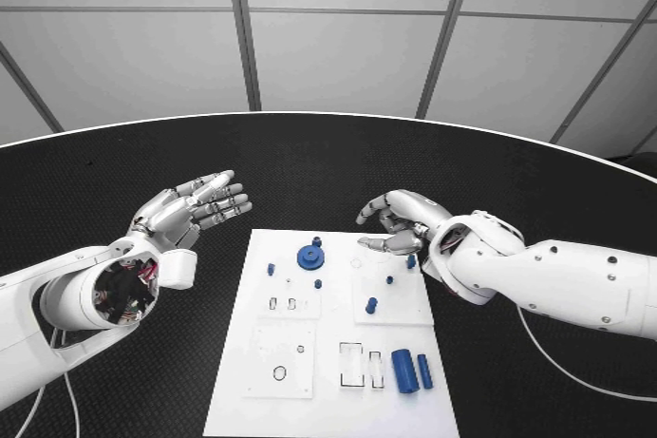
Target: Assemble the parts on the task board
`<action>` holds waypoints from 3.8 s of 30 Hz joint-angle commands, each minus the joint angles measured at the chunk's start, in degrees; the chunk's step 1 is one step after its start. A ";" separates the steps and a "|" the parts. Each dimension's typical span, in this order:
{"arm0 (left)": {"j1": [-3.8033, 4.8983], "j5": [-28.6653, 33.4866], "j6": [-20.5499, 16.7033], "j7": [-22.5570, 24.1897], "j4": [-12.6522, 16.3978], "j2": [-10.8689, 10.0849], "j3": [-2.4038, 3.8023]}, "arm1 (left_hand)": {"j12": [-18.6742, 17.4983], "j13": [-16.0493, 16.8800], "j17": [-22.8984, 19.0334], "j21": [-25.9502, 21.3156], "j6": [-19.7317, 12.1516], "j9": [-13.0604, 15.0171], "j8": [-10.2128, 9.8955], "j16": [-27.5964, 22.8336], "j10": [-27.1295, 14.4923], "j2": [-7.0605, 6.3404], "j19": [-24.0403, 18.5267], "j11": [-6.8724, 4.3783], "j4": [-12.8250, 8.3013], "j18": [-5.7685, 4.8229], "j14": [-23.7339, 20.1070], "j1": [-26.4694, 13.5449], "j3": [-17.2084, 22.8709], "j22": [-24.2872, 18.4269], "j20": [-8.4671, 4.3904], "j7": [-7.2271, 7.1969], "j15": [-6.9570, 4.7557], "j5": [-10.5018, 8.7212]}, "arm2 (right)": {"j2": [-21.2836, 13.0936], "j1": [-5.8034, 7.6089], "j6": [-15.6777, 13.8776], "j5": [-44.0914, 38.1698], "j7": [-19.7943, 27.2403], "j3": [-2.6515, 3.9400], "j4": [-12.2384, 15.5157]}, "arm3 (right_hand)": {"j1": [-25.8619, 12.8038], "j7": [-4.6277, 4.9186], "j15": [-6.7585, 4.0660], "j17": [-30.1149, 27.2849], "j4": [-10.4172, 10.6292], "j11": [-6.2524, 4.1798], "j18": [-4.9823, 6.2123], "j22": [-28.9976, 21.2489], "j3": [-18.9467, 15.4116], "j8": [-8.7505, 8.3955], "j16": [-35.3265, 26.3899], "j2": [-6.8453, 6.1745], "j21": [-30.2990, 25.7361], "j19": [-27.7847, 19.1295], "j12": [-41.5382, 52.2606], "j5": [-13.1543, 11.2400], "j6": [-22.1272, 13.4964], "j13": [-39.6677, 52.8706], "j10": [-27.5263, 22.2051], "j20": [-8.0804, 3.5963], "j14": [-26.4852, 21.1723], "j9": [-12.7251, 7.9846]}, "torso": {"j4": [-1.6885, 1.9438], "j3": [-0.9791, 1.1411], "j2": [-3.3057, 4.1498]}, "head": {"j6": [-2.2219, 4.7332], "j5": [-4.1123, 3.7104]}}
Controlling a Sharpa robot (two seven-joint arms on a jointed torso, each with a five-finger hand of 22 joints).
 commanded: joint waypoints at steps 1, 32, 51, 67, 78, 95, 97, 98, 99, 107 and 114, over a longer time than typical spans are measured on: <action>-0.01 0.00 0.17 -0.01 -0.51 0.33 0.00 | -0.36 -0.04 0.09 -0.30 -0.08 -0.04 -0.17 -0.18 -0.27 0.00 0.39 -0.01 -0.24 0.81 -0.31 -0.59 0.16 -0.08 0.19 5.16 0.23 0.01 | -4.99 -0.17 0.04 3.38 3.38 -0.21 0.08 | 0.66 -0.09 0.08 10.27 -0.45 0.01 -0.08 2.30 -0.05 -0.22 -0.36 -0.32 -0.30 -0.58 -0.36 -0.49 0.28 6.54 -0.35 -0.05 4.99 -0.10 | -0.44 0.54 -0.34 | 0.10 -0.90; -0.08 0.00 0.85 -0.26 -2.11 1.10 -0.01 | -0.36 -0.04 0.09 -0.30 0.08 -0.02 -0.14 -0.19 -0.26 0.04 0.39 -0.02 -0.28 0.81 -0.32 -0.57 0.22 -0.09 0.20 5.14 0.24 0.01 | -6.41 -6.72 -1.08 6.57 5.54 -0.95 -6.46 | 1.46 0.25 0.32 10.81 -0.37 0.26 -0.13 2.41 -1.68 -1.67 -0.19 -1.09 -0.40 -0.52 -0.85 -0.97 -0.99 6.16 -0.64 0.06 5.11 -0.71 | -0.67 1.01 -0.47 | -0.83 -1.73; -0.08 0.00 0.84 -0.28 -2.21 1.13 -0.01 | -0.36 -0.04 0.09 -0.30 0.08 -0.02 -0.14 -0.19 -0.26 0.04 0.39 -0.02 -0.28 0.81 -0.32 -0.57 0.22 -0.09 0.20 5.14 0.24 0.01 | -4.99 -6.77 0.06 6.57 4.82 -0.94 -7.75 | 2.43 0.02 0.24 11.32 -0.19 0.09 -0.27 3.06 -1.51 -1.03 0.00 0.01 0.09 -0.13 0.02 -0.74 0.90 7.06 0.10 0.09 5.22 -0.48 | -0.70 0.89 -0.53 | -1.23 -1.77; -0.08 0.00 0.82 -0.32 -2.08 1.04 -0.01 | -0.36 -0.04 0.09 -0.30 0.08 -0.02 -0.14 -0.19 -0.26 0.04 0.39 -0.02 -0.28 0.81 -0.32 -0.57 0.22 -0.09 0.20 5.14 0.24 0.01 | -4.68 -6.77 1.63 6.57 4.14 -0.94 -8.22 | 2.90 -0.42 -0.08 11.76 -0.27 -0.31 -0.41 3.70 -0.39 -0.33 0.17 0.50 0.60 0.24 0.72 -0.43 2.95 7.76 0.71 -0.17 5.33 -0.33 | -0.74 0.93 -0.53 | -1.41 -1.58; -0.08 0.00 0.84 -0.36 -2.13 1.00 -0.01 | -0.36 -0.04 0.09 -0.30 0.08 -0.02 -0.14 -0.19 -0.26 0.04 0.39 -0.02 -0.28 0.81 -0.32 -0.57 0.22 -0.09 0.20 5.14 0.24 0.01 | -4.59 -6.78 2.00 6.57 4.05 -0.94 -8.29 | 3.09 -0.54 -0.17 11.98 -0.41 -0.42 -0.46 3.89 -0.01 -0.24 0.26 0.58 0.75 0.35 0.96 -0.42 3.36 8.01 0.92 -0.26 5.38 -0.33 | -0.74 0.91 -0.56 | -1.55 -1.51; -0.07 0.00 0.83 -0.39 -2.02 0.90 -0.01 | -0.37 -0.01 0.10 -0.35 0.08 -0.04 -0.23 -0.24 -0.18 0.03 0.42 -0.06 -0.63 0.79 -0.35 -0.61 0.56 -0.20 0.19 5.10 0.23 0.00 | -4.20 -6.83 2.50 6.57 3.99 -0.94 -8.64 | 3.46 -1.03 -0.56 12.30 -0.95 -0.85 -0.59 4.46 1.83 0.15 0.38 1.40 1.20 0.64 1.45 -0.77 4.93 8.52 1.38 -0.61 5.45 -0.32 | -0.75 0.91 -0.55 | -1.89 -1.44; -0.07 0.00 0.83 -0.40 -2.01 0.89 -0.01 | -0.37 -0.01 0.10 -0.35 0.08 -0.04 -0.23 -0.24 -0.18 0.03 0.42 -0.06 -0.63 0.79 -0.35 -0.61 0.56 -0.20 0.19 5.10 0.23 0.00 | -4.13 -6.84 2.54 6.57 3.93 -0.94 -8.68 | 3.47 -1.07 -0.59 12.31 -1.01 -0.89 -0.59 4.47 1.96 0.17 0.38 1.44 1.20 0.64 1.47 -0.84 5.04 8.54 1.40 -0.64 5.45 -0.32 | -0.77 0.93 -0.55 | -1.92 -1.44; -0.07 0.00 0.83 -0.40 -2.01 0.89 -0.01 | -0.37 -0.01 0.10 -0.35 0.08 -0.04 -0.23 -0.24 -0.18 0.03 0.42 -0.06 -0.63 0.79 -0.35 -0.61 0.56 -0.20 0.19 5.10 0.23 0.00 | -4.11 -6.84 2.57 6.57 3.89 -0.94 -8.70 | 3.47 -1.07 -0.59 12.31 -1.01 -0.89 -0.59 4.47 1.96 0.17 0.38 1.44 1.20 0.64 1.47 -0.84 5.04 8.54 1.40 -0.64 5.45 -0.32 | -0.78 0.93 -0.55 | -1.93 -1.44; -0.07 0.00 0.84 -0.40 -2.00 0.89 -0.01 | -0.37 -0.01 0.10 -0.35 0.08 -0.04 -0.23 -0.24 -0.18 0.03 0.42 -0.06 -0.63 0.79 -0.35 -0.61 0.56 -0.20 0.19 5.10 0.23 0.00 | -4.08 -6.84 2.61 6.57 3.84 -0.94 -8.73 | 3.47 -1.07 -0.59 12.31 -1.01 -0.89 -0.59 4.47 1.96 0.17 0.38 1.44 1.20 0.64 1.47 -0.84 5.04 8.54 1.40 -0.64 5.45 -0.32 | -0.79 0.93 -0.54 | -1.95 -1.44; -0.07 0.00 0.84 -0.44 -1.98 0.84 -0.01 | -0.37 -0.01 0.10 -0.35 0.08 -0.04 -0.23 -0.24 -0.18 0.03 0.42 -0.06 -0.63 0.79 -0.35 -0.61 0.56 -0.20 0.19 5.10 0.23 0.00 | -3.89 -6.85 2.98 6.57 3.55 -0.94 -9.08 | 3.42 -1.26 -0.73 12.42 -1.25 -1.05 -0.64 4.70 2.57 0.35 0.42 1.74 1.38 0.76 1.58 -1.08 5.60 8.67 1.53 -0.78 5.48 -0.29 | -0.76 0.90 -0.54 | -2.06 -1.45; -0.07 0.00 0.86 -0.46 -1.93 0.78 -0.01 | -0.37 -0.01 0.10 -0.35 0.08 -0.04 -0.23 -0.24 -0.18 0.03 0.42 -0.06 -0.63 0.79 -0.35 -0.61 0.56 -0.20 0.19 5.10 0.23 0.00 | -3.73 -6.85 3.02 6.57 3.41 -0.94 -9.19 | 3.30 -1.46 -0.87 12.50 -1.44 -1.22 -0.71 4.99 3.15 0.55 0.45 2.12 1.63 0.91 1.73 -1.13 6.11 8.83 1.67 -0.91 5.49 -0.23 | -0.72 0.91 -0.53 | -2.13 -1.44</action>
